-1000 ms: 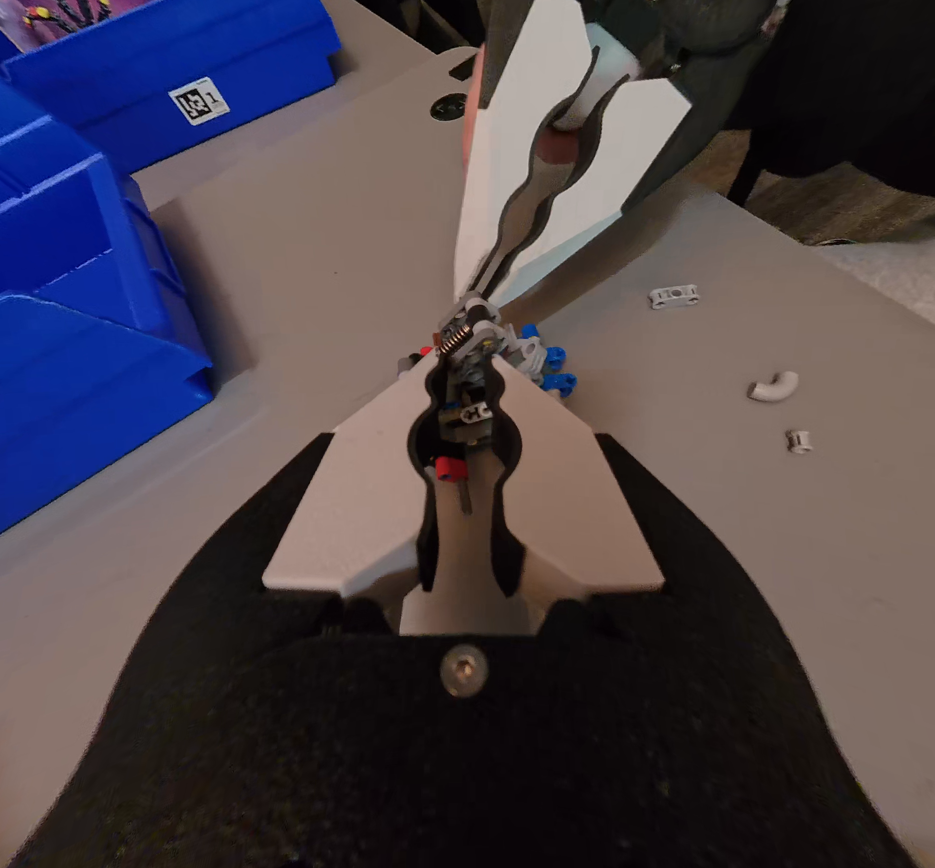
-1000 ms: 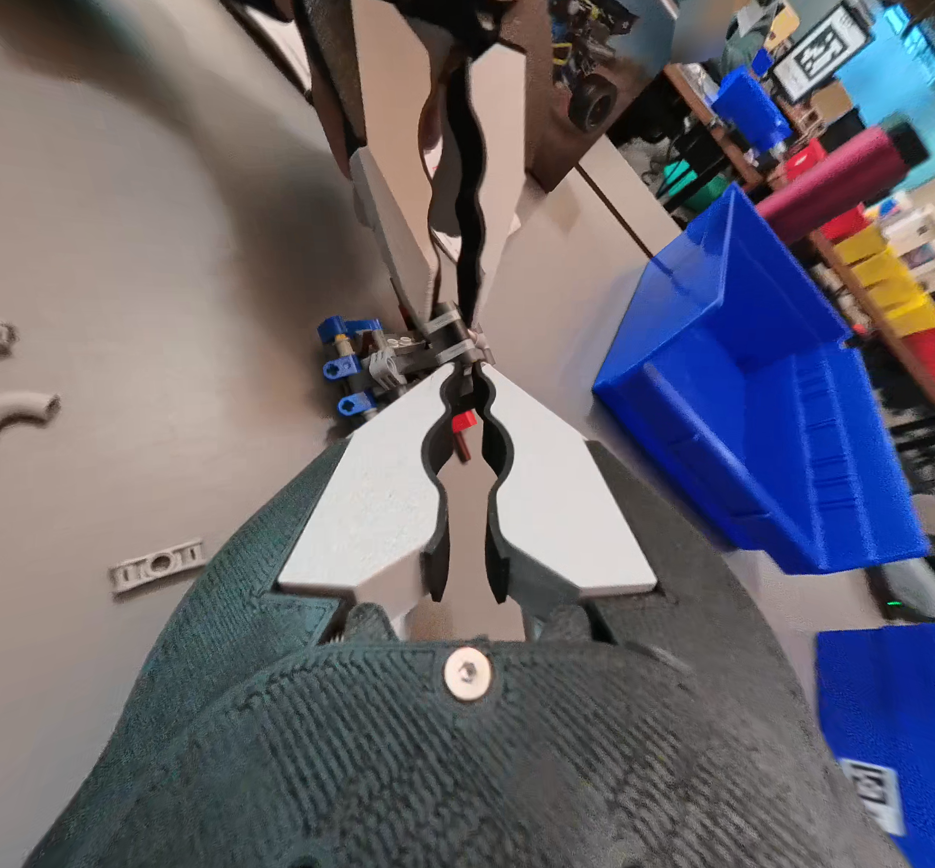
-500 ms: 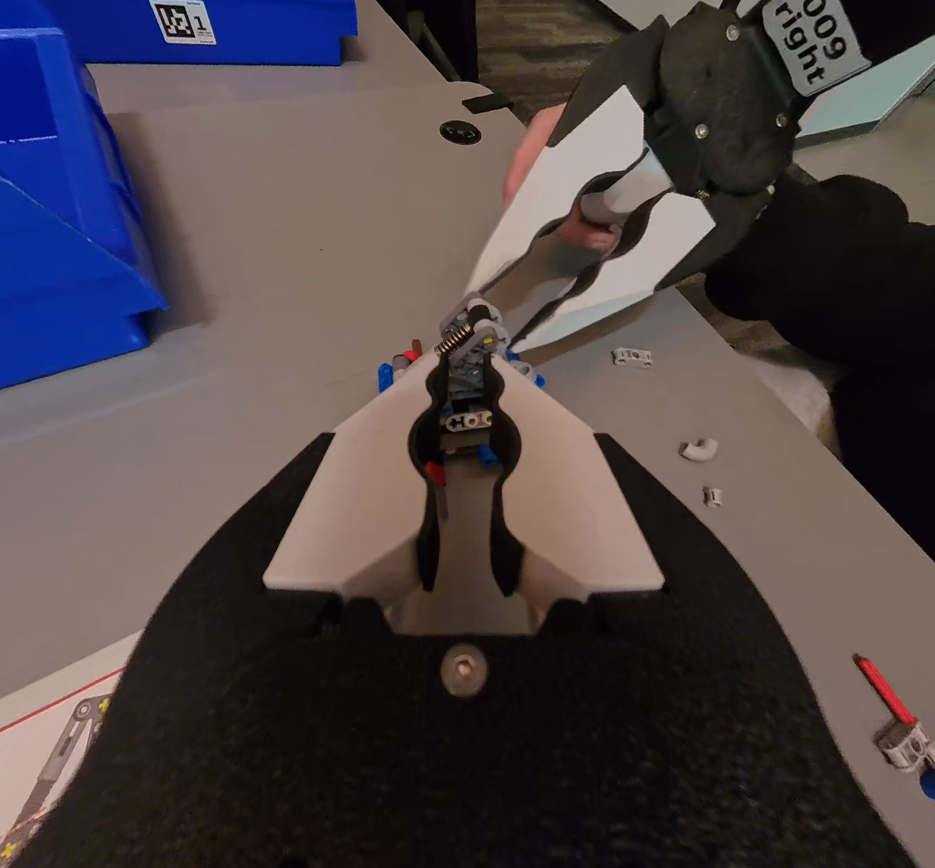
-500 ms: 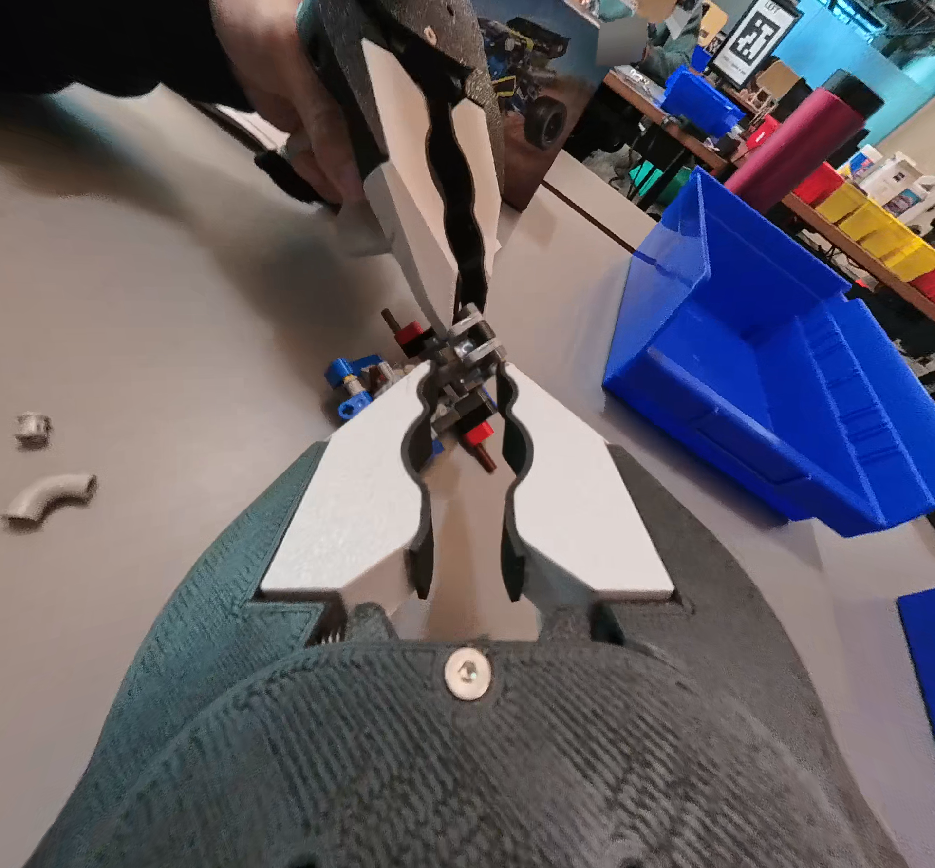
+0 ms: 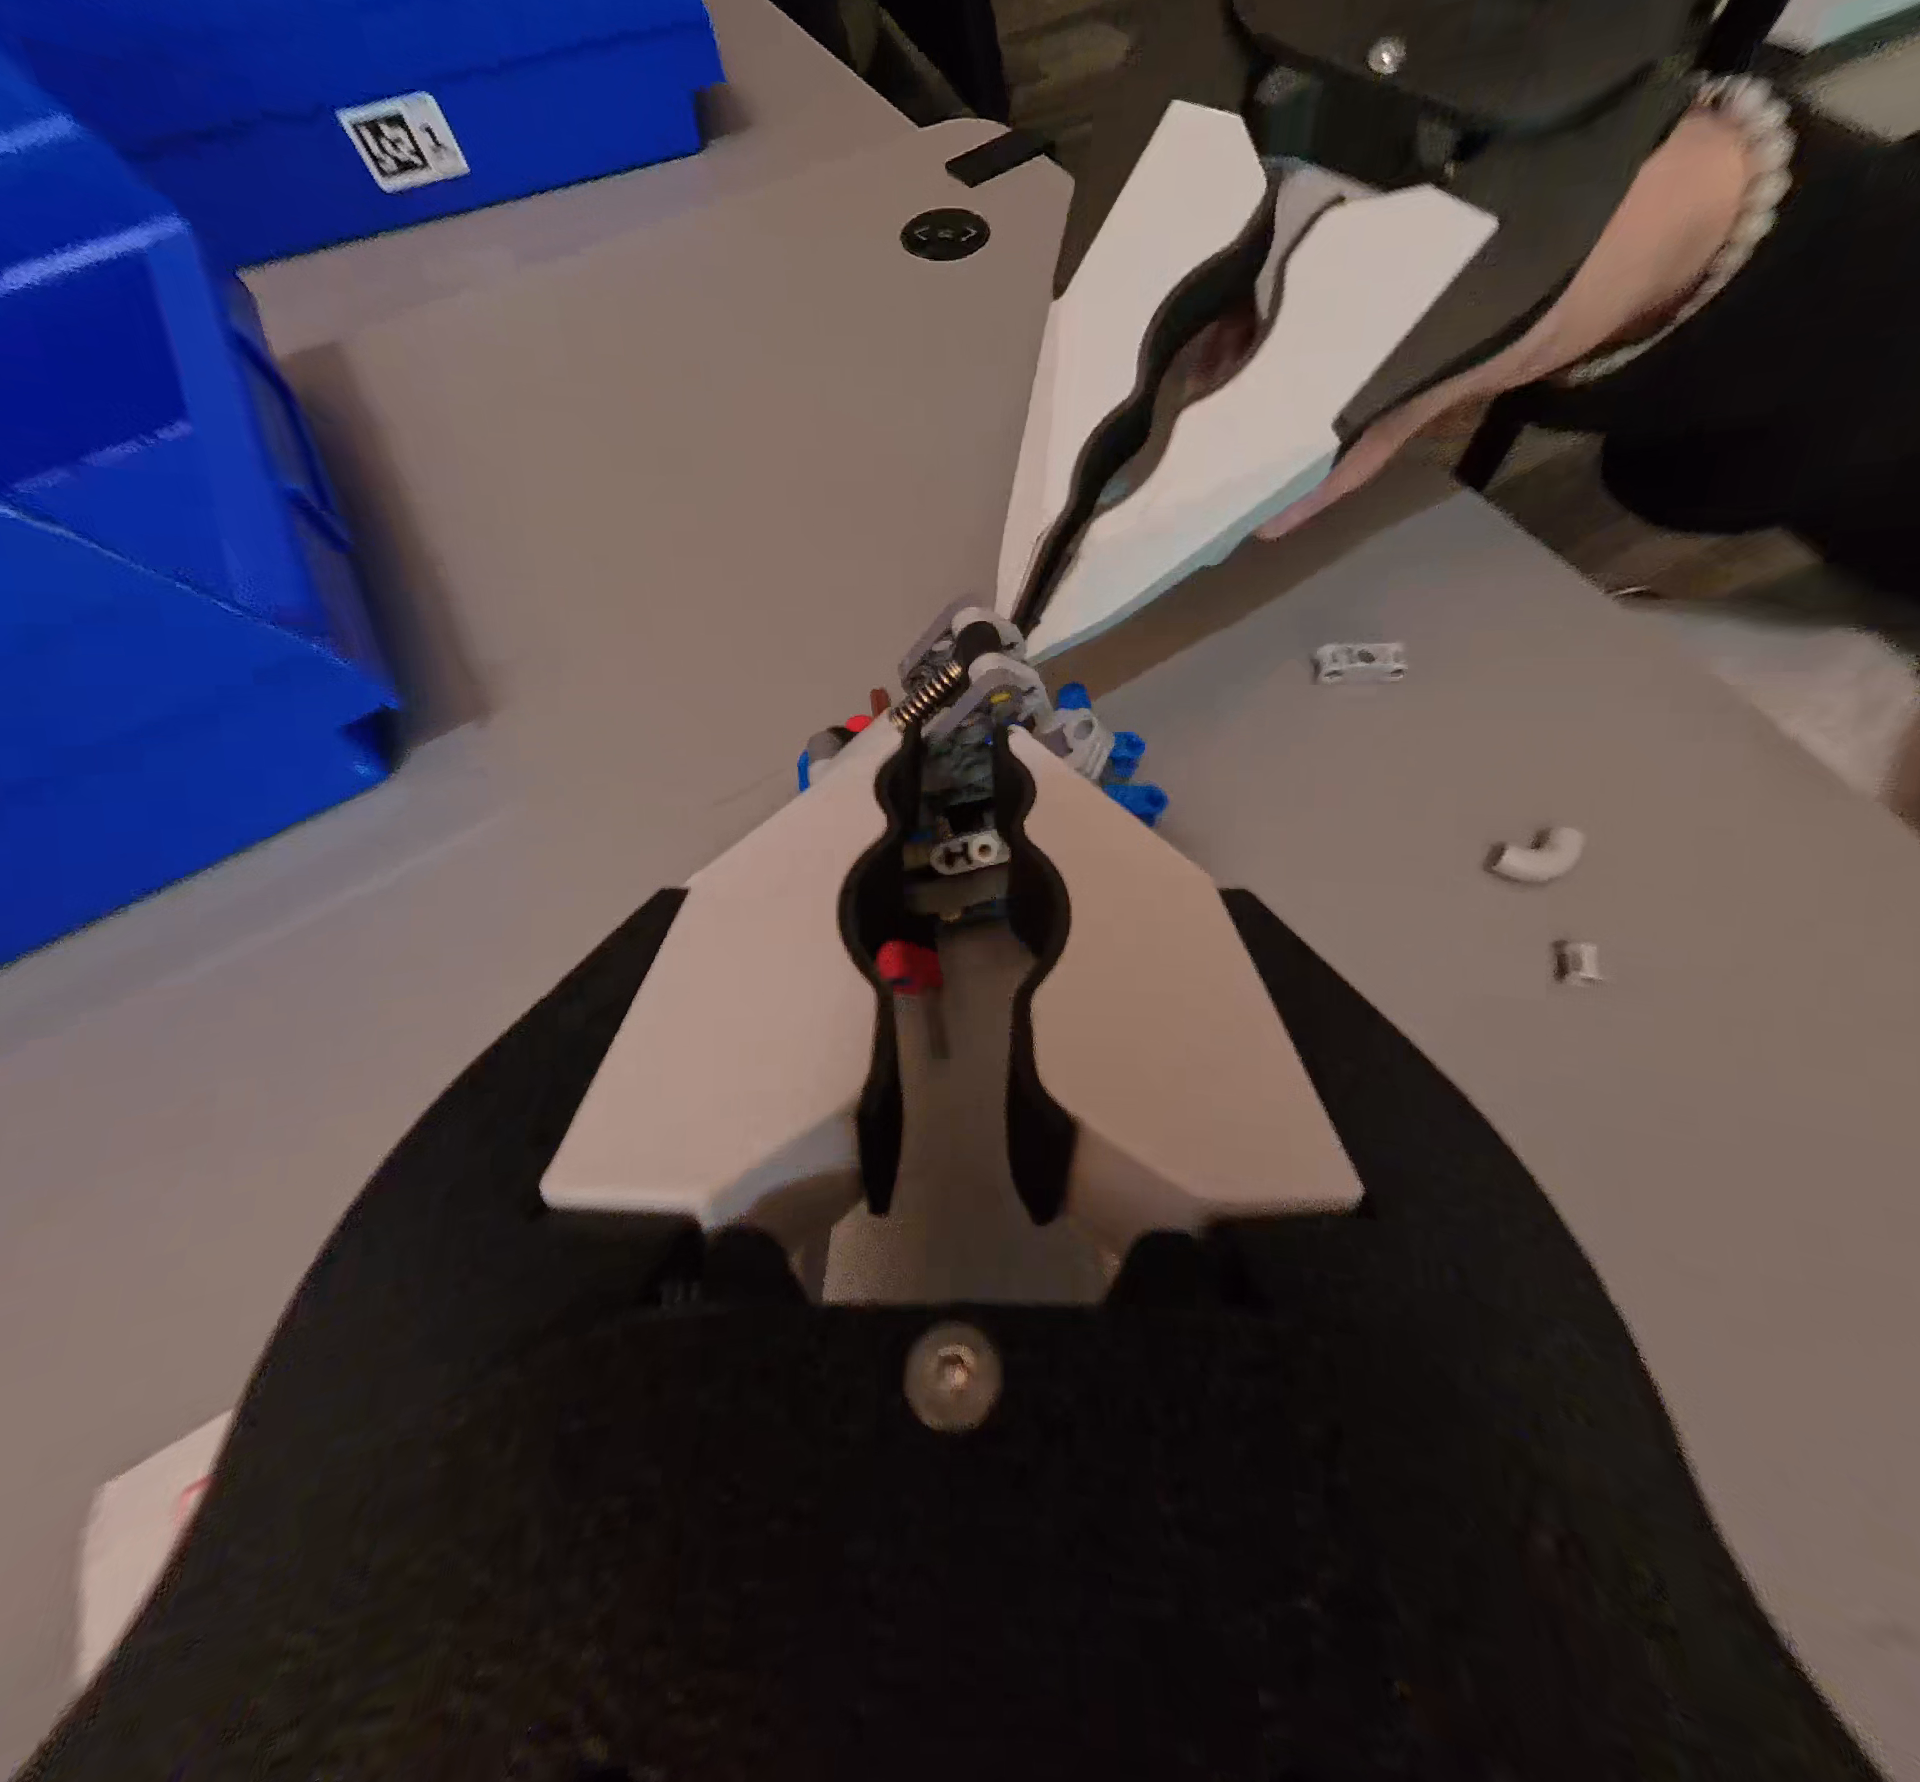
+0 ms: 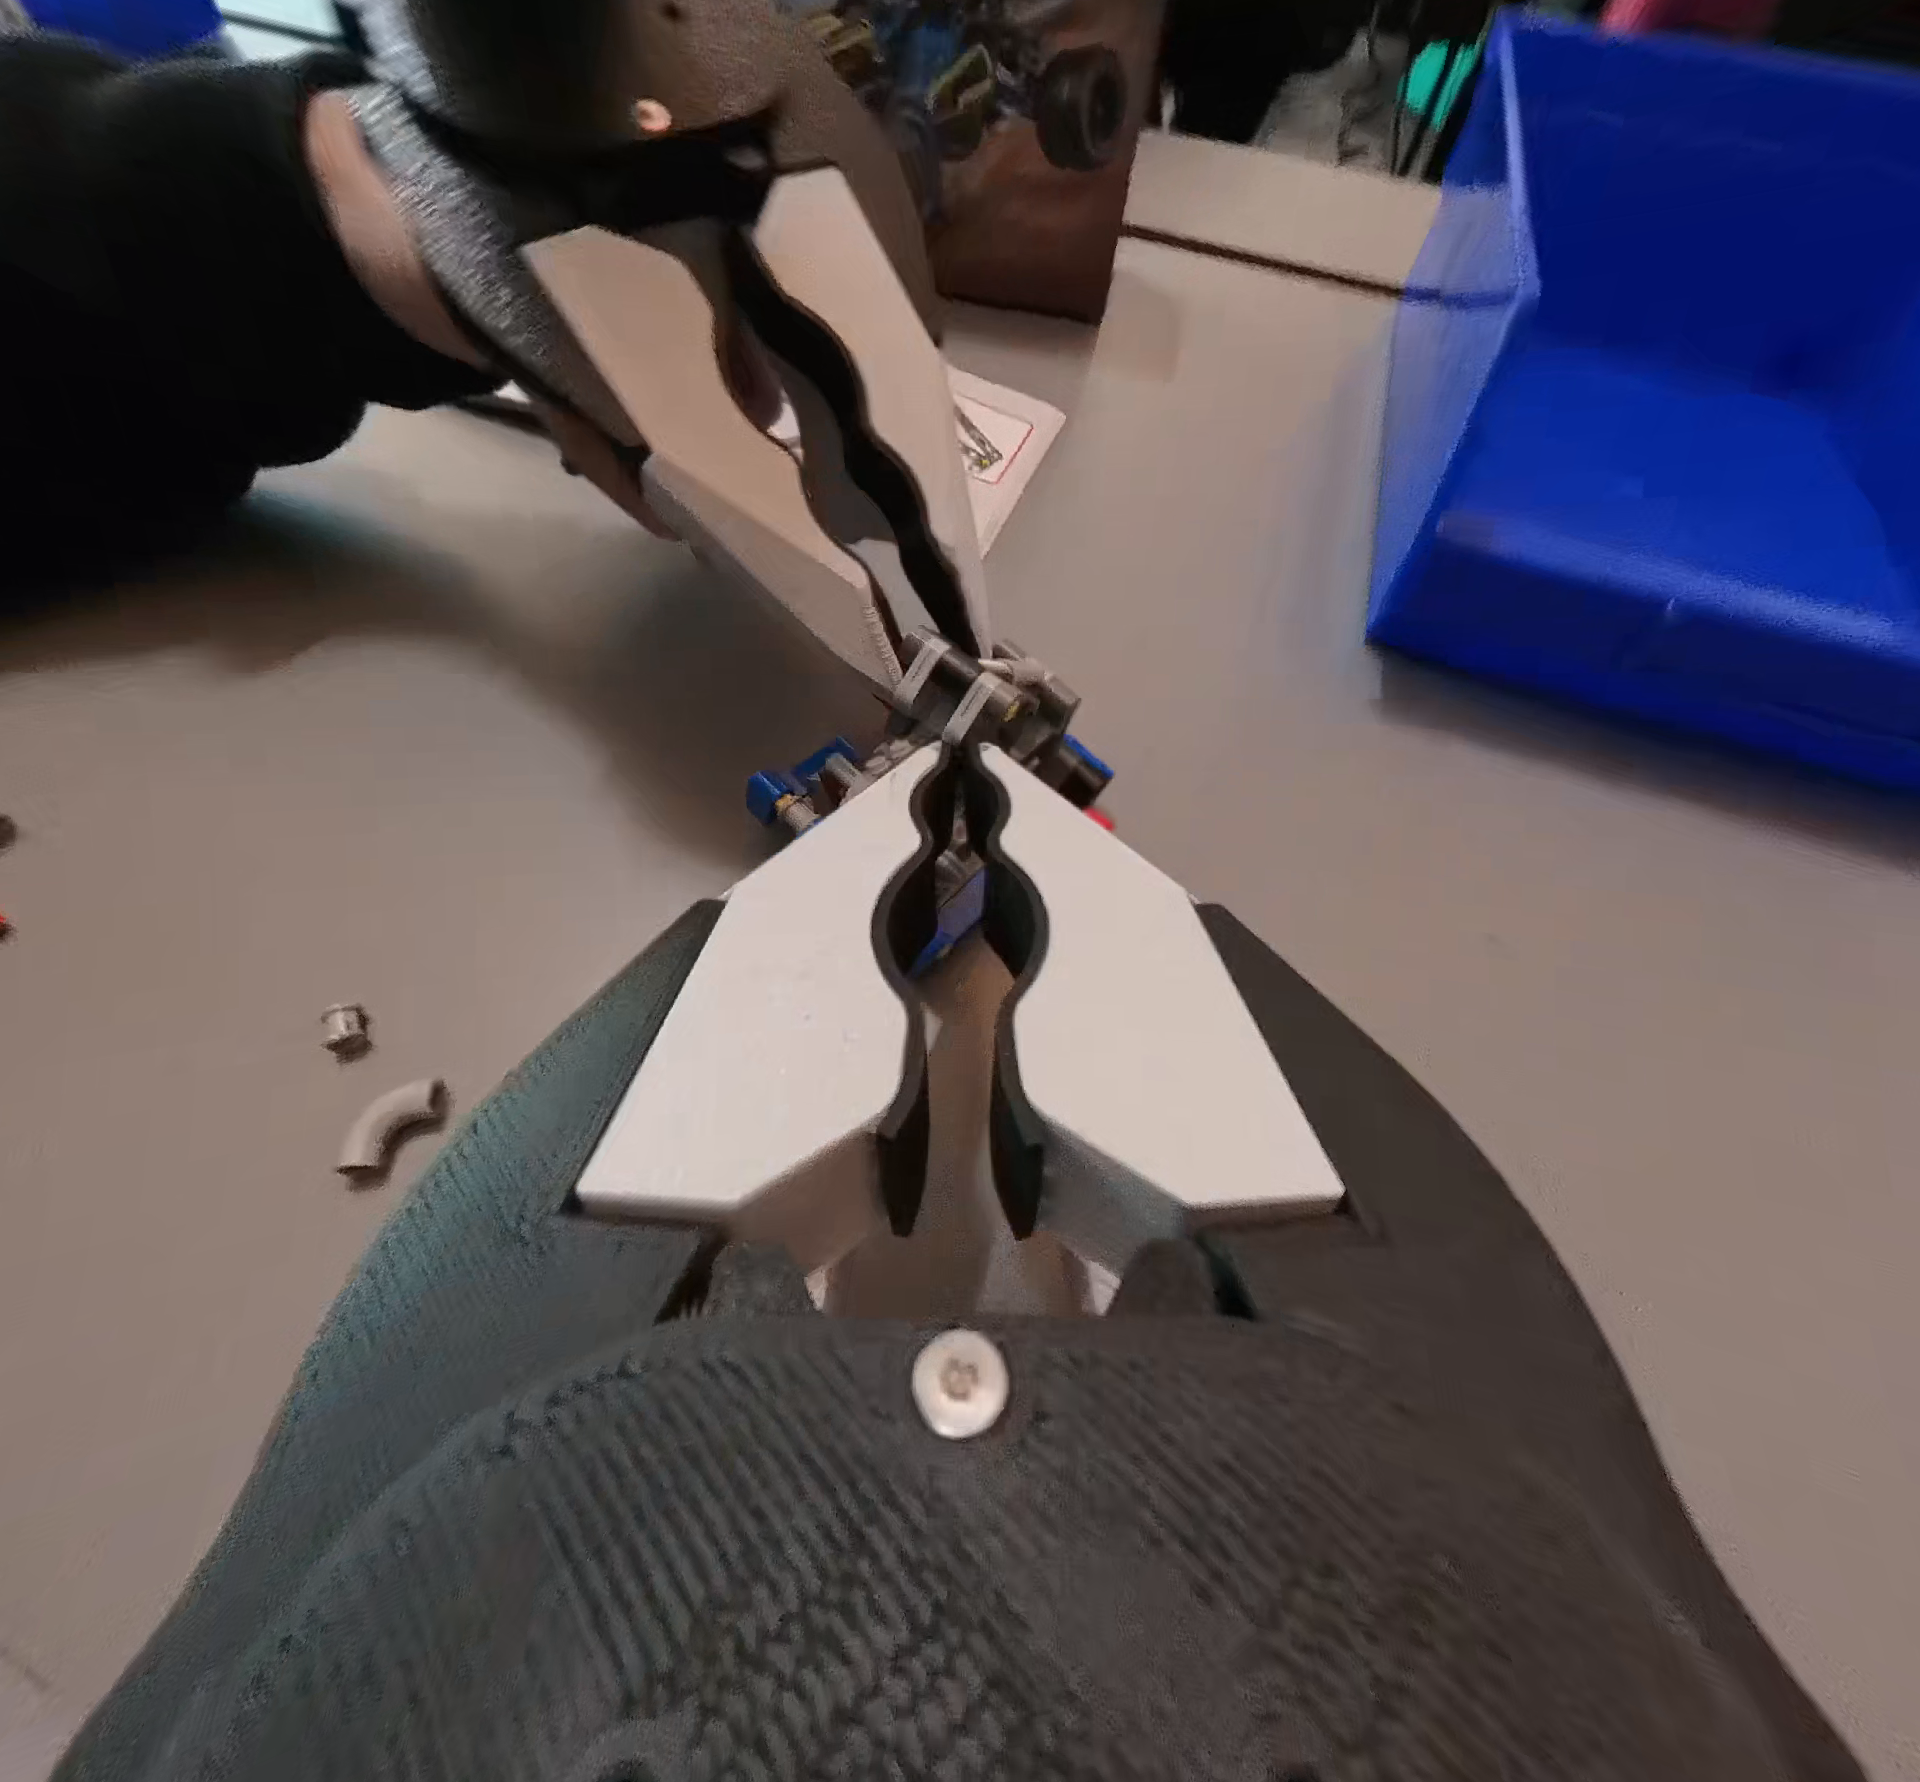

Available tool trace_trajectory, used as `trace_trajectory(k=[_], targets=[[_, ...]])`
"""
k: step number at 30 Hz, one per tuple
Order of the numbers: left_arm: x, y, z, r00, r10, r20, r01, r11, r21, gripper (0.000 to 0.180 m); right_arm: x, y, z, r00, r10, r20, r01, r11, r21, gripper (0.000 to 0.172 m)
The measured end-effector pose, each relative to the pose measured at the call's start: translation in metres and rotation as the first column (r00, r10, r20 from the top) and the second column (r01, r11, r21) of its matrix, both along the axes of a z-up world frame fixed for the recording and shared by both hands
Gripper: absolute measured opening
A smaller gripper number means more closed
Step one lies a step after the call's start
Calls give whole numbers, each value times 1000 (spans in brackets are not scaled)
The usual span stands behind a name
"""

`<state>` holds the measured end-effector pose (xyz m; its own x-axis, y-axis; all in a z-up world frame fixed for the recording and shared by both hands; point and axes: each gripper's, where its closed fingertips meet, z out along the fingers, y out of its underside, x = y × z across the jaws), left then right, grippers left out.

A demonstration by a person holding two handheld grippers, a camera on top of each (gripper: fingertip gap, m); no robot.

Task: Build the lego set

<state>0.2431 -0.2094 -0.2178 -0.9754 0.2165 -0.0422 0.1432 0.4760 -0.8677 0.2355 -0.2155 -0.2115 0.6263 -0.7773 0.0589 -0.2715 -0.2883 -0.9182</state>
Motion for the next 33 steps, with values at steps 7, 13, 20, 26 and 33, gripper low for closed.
trace_trajectory(k=[7, 13, 20, 26, 33], targets=[[0, -1, -3, 991, -5, 131, 2, 1000, 22, 9, -3, -1, -6, 986, -13, -167, 29, 995, 92, 0], [1, -2, 5, 1000, 28, 14, -28, 1000, -7, 8, 0, 0, 7, 999, -54, -2, 54, 997, 47, 6], [1, -2, 3, 999, 28, 25, -28, 1000, 3, 9, 3, -1, 0, 995, -93, 38, 94, 995, -25, 4], [0, -3, 4, 1000, 26, 12, -26, 1000, -6, 9, 5, -2, 4, 993, -117, 34, 116, 993, 32, 5], [-1, -2, 2, 993, -5, 122, 6, 1000, -8, 9, 3, -1, -2, 986, -119, -114, 130, 987, 93, 1]])
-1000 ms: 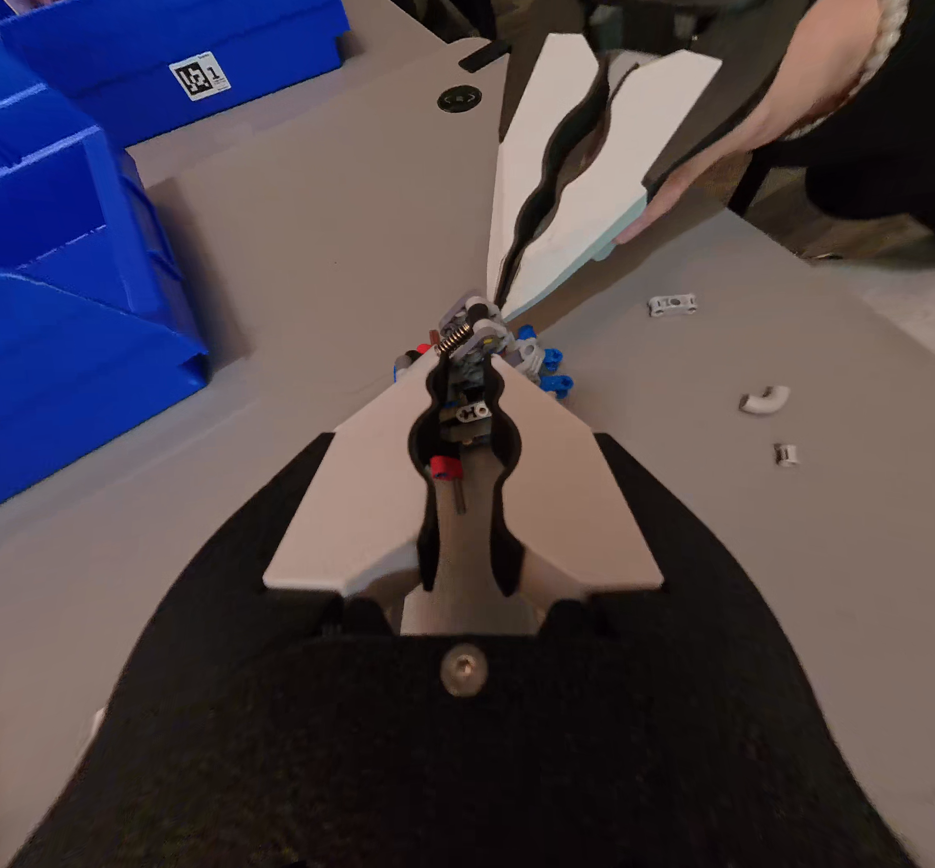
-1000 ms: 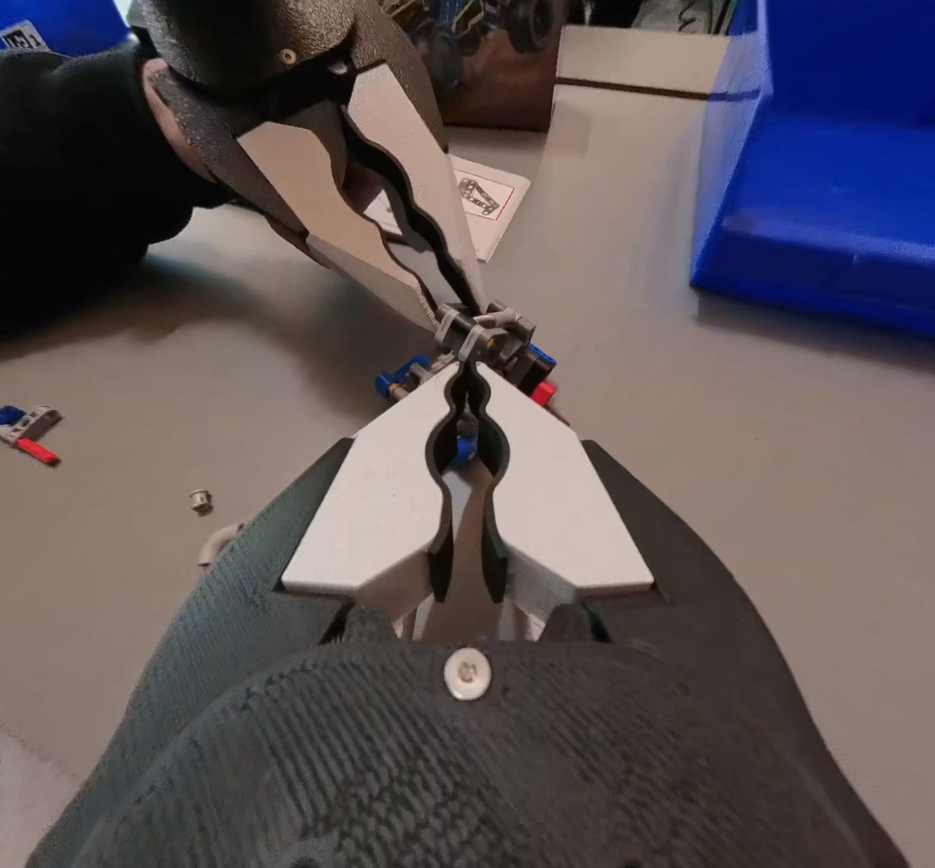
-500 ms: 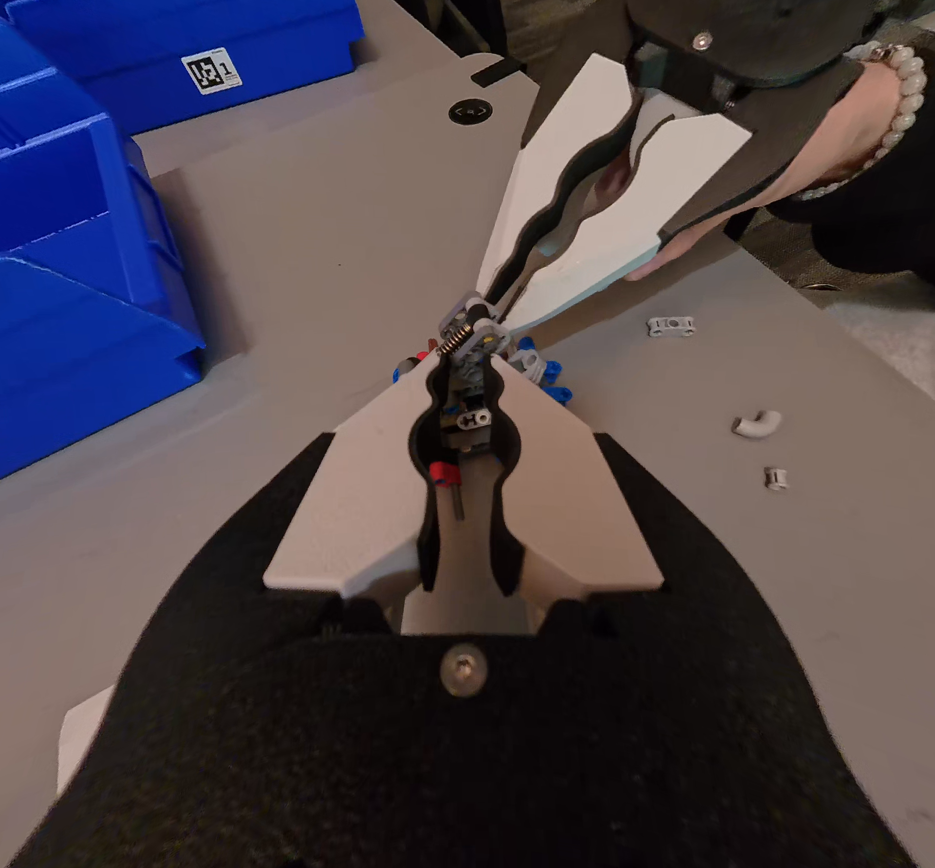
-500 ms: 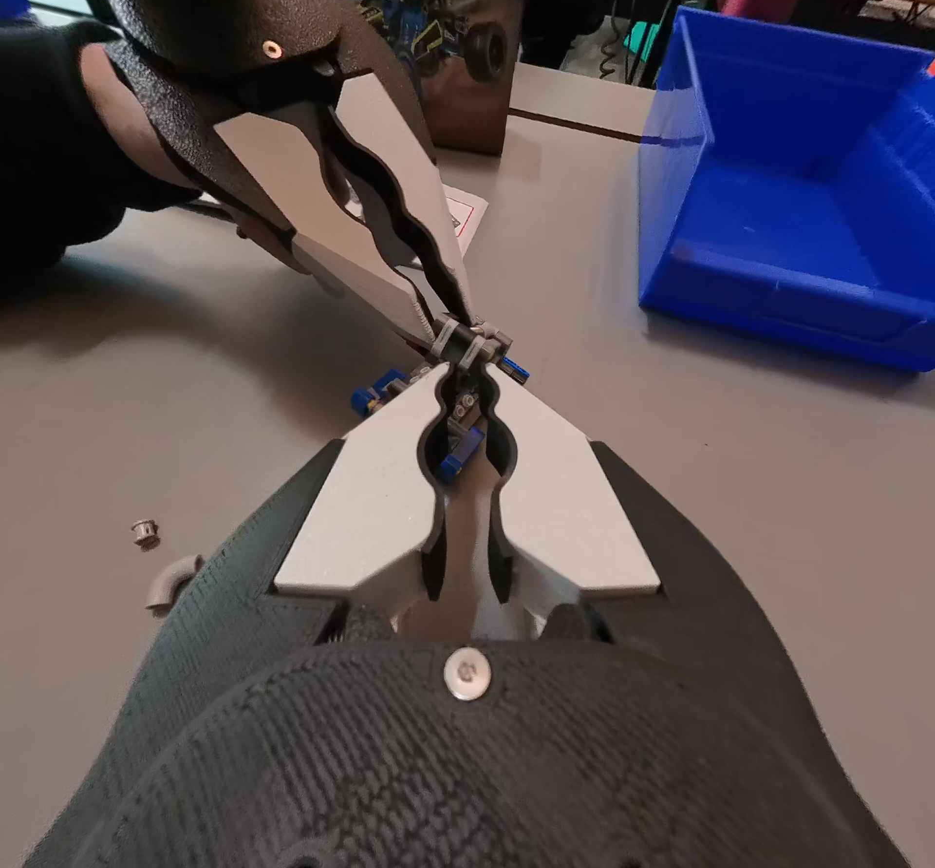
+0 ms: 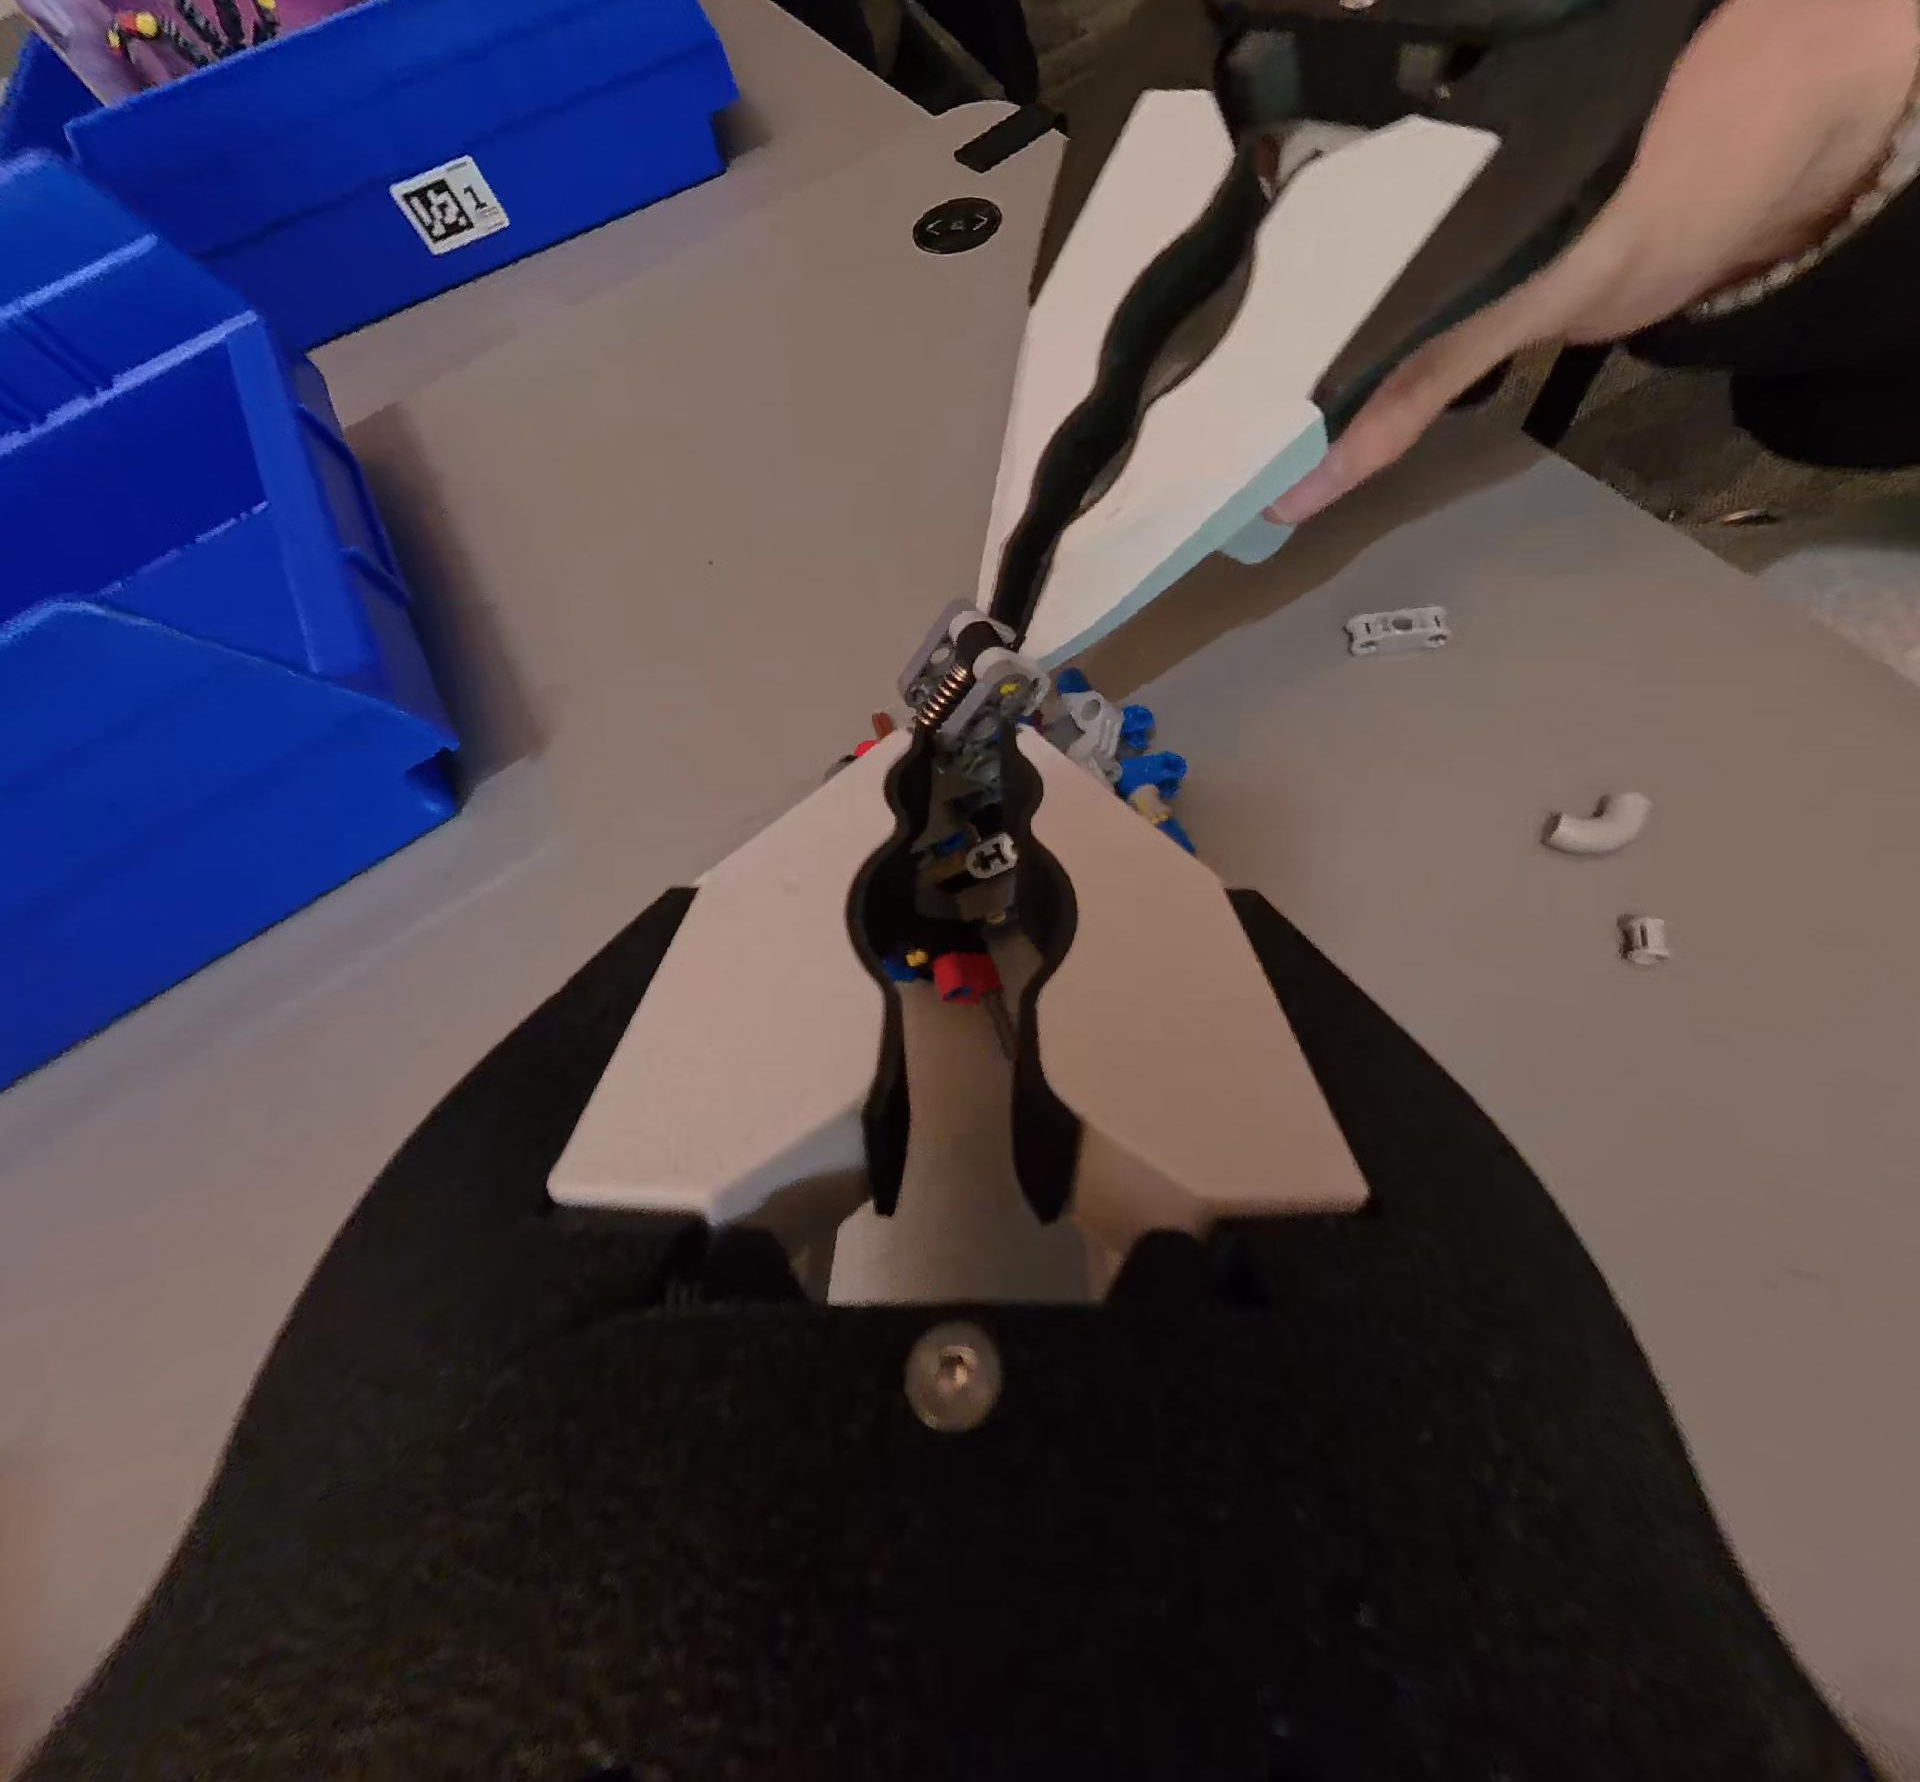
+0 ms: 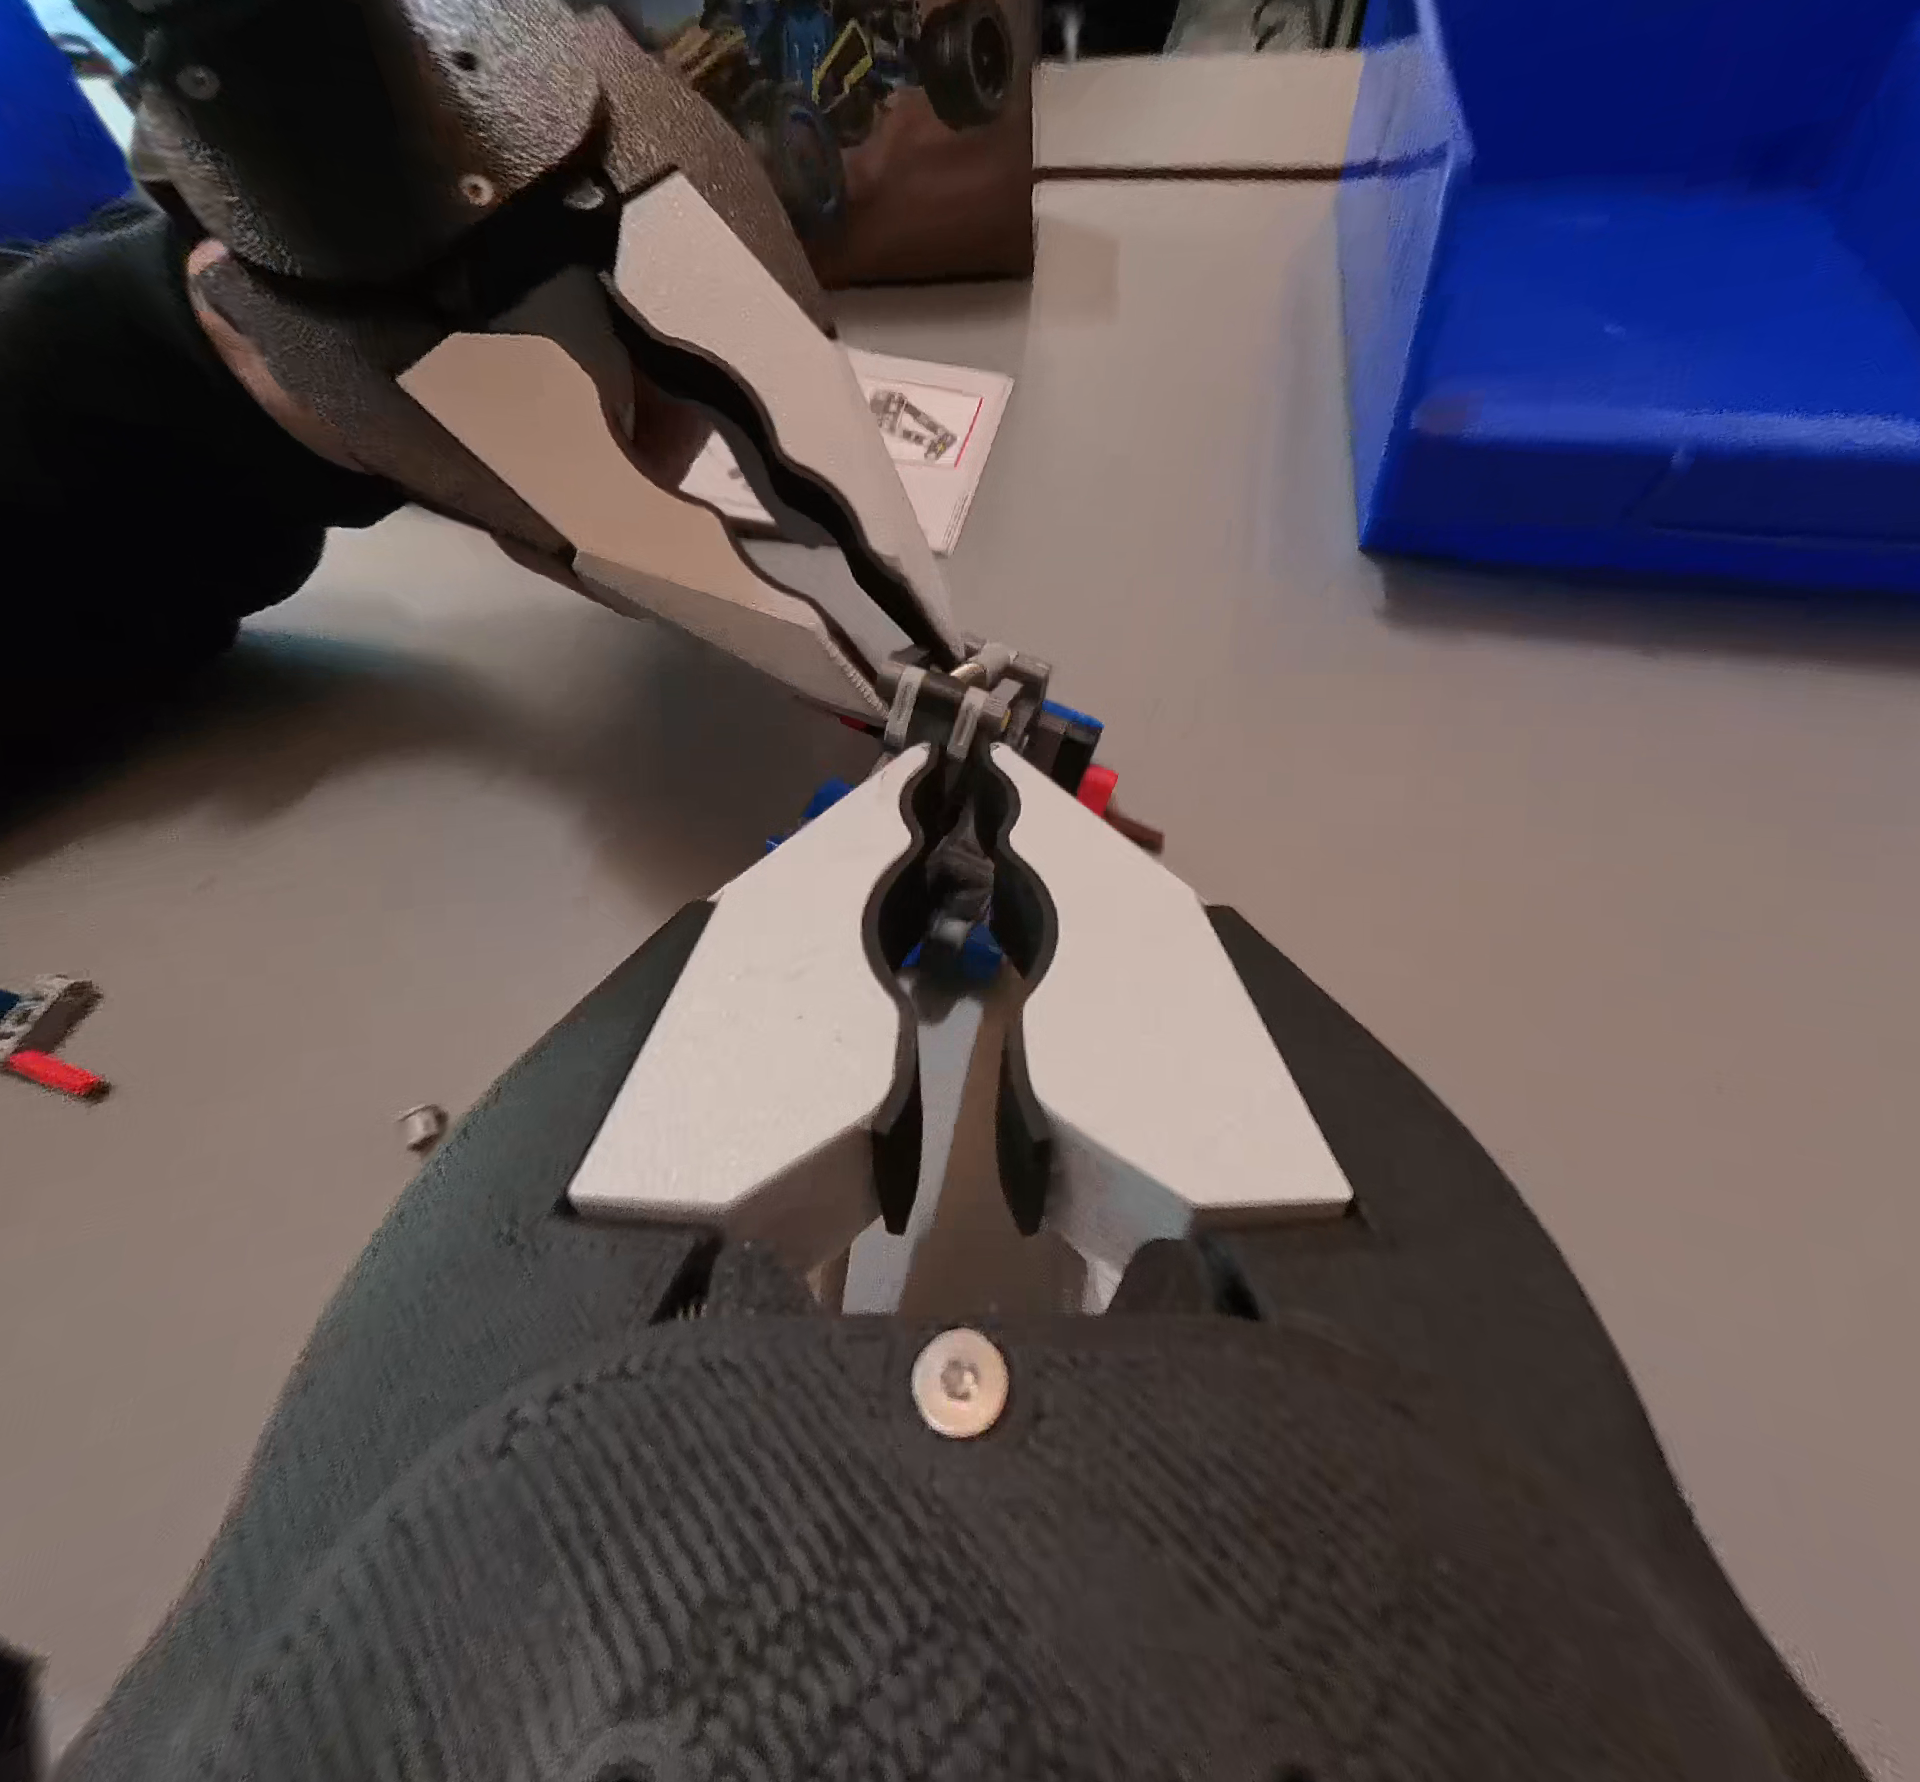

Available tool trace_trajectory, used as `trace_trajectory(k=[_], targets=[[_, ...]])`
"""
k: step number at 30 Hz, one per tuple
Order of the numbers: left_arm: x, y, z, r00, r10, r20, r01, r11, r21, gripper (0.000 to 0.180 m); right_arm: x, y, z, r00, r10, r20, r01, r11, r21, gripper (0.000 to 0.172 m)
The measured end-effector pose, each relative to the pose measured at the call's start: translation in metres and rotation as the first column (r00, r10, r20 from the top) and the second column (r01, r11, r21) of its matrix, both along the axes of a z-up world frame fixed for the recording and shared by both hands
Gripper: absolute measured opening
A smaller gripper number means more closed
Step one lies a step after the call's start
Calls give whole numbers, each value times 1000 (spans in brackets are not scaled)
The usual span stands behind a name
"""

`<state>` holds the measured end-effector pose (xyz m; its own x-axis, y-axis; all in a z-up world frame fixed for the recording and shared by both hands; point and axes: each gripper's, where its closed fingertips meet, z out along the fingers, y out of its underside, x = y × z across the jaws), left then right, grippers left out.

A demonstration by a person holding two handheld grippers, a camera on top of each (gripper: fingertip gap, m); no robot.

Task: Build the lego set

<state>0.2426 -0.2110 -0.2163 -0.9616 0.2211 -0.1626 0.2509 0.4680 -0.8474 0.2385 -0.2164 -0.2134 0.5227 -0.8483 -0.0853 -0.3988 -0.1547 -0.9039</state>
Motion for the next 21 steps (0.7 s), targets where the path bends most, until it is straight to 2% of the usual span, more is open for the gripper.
trace_trajectory(k=[4, 11, 16, 21], targets=[[-7, 0, -1, 992, -59, 112, 59, 998, 11, 8, -8, 0, -7, 974, 52, -221, -49, 999, 22, 1], [-13, -5, -7, 941, -105, 322, 94, 994, 52, 4, -13, -6, -16, 859, 94, -503, -146, 987, -64, 1], [-8, -6, -6, 911, -100, 399, 93, 995, 36, 4, -9, -7, -15, 817, 97, -568, -159, 985, -61, 1], [-2, -4, -4, 941, -70, 330, 79, 997, -13, 4, -2, -4, -12, 879, 119, -461, -189, 976, -108, 2]])
